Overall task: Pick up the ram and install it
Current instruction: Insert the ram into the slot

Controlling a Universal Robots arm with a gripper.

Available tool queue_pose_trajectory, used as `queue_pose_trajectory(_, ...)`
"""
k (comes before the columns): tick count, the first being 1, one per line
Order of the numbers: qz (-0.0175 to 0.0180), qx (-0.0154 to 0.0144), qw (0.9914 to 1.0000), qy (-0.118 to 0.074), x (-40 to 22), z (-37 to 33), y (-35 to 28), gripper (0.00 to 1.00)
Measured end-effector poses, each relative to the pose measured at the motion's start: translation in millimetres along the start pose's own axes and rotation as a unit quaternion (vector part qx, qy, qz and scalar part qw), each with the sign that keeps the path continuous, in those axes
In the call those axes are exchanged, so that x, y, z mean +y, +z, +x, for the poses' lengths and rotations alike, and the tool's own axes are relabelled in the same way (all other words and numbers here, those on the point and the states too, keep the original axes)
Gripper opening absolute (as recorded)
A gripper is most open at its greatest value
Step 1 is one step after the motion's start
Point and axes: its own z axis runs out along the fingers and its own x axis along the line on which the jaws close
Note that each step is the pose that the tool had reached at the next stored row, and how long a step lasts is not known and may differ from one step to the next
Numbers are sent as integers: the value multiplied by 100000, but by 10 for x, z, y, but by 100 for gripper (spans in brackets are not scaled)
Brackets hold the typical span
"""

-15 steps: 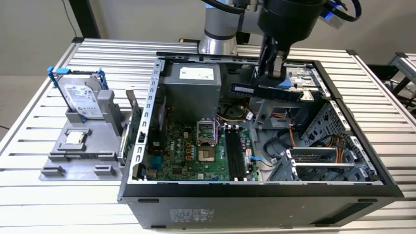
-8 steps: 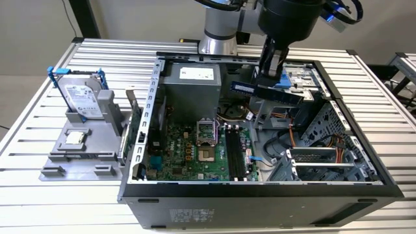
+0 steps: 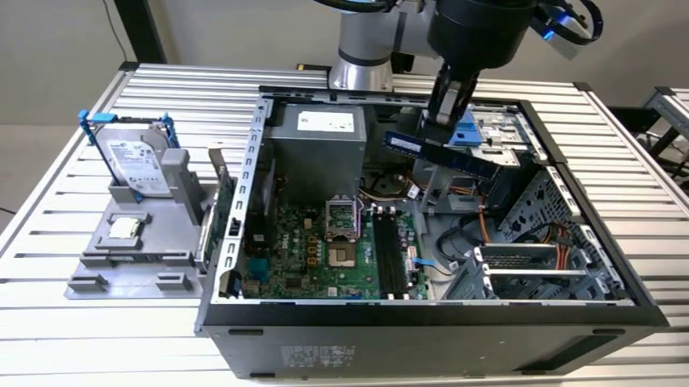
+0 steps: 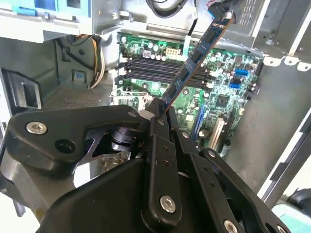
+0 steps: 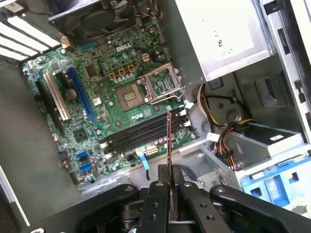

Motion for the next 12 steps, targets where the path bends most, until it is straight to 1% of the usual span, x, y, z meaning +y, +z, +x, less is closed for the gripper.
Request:
queue_pose_trajectory(3,57,-33,99975,2251,0,0,0,0)
queue_pose_trajectory(6,116,-57,99898,4504,0,0,0,0)
queue_pose_trajectory(9,177,-88,99765,6852,0,0,1,0)
queue_pose_trajectory(11,221,-104,99635,8532,0,0,0,0)
queue_pose_trajectory(12,243,-112,99556,9409,0,0,0,0)
